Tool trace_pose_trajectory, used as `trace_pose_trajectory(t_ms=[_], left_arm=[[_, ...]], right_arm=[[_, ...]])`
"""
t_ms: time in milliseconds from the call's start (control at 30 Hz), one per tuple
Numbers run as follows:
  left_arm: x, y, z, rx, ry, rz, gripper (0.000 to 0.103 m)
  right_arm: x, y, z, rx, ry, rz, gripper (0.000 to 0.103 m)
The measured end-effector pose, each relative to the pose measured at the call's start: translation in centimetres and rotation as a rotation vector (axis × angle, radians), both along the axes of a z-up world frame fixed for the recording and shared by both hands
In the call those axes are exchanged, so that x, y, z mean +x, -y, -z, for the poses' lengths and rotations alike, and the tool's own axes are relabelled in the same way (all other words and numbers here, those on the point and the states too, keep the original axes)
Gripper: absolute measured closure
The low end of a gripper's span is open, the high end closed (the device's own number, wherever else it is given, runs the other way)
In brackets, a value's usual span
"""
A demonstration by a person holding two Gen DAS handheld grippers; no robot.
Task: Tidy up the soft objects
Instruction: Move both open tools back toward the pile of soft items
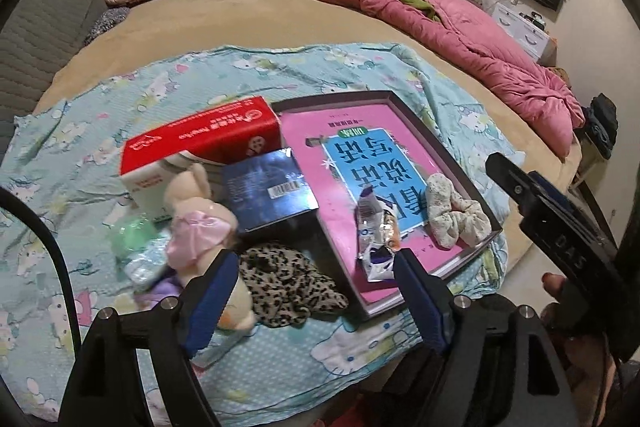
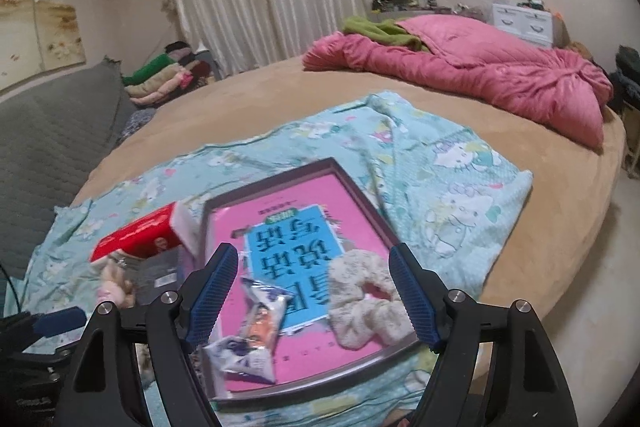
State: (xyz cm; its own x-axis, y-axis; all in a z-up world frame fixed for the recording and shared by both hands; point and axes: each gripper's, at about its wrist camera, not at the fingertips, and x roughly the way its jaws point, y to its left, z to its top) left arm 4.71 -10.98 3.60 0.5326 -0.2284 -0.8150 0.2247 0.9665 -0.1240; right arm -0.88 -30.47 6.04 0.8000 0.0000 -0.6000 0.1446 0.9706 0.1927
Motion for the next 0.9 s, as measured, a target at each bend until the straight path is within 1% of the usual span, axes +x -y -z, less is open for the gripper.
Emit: trace_pose_trajectory(t_ms=[133,333,433,700,833,900], left_arm=[[-0.4,-1.0,-0.5,0.005,0.019,-0.014,0.024],[-0.5,-2.5,-1.0,0.005,0.025,-0.032,0.024],[-0.3,-3.9,-1.3,0.001,0.030,-0.061,0.024],[0.5,-9.3,-2.1,-0.022,0.034,-0.166,0.024],[0.8,-12.3,-2.1,-0.029,0.030,-0.234,0.024],[0.8,-13.5,-2.0,-0.029,0.028,-0.258,0.024]], right_arm=[[-0.4,-1.4,-1.1,-0.037,0.016,-0.030,0.023],[-0.9,-3.1,-2.5,-0.078,0.044,-0.060,0.023],[-0.8,-3.8,-2.9,-0.096,0.047,-0.078,0.023],[-0.7,-5.6,-4.3,-0.079,0.062,-0.129,0.023],[-0.4,-6.4,-4.7,-0.014,0.045,-0.162,0.023],[-0.5,-7.3,-4.8,-0.028,0.048,-0.182,0.023]])
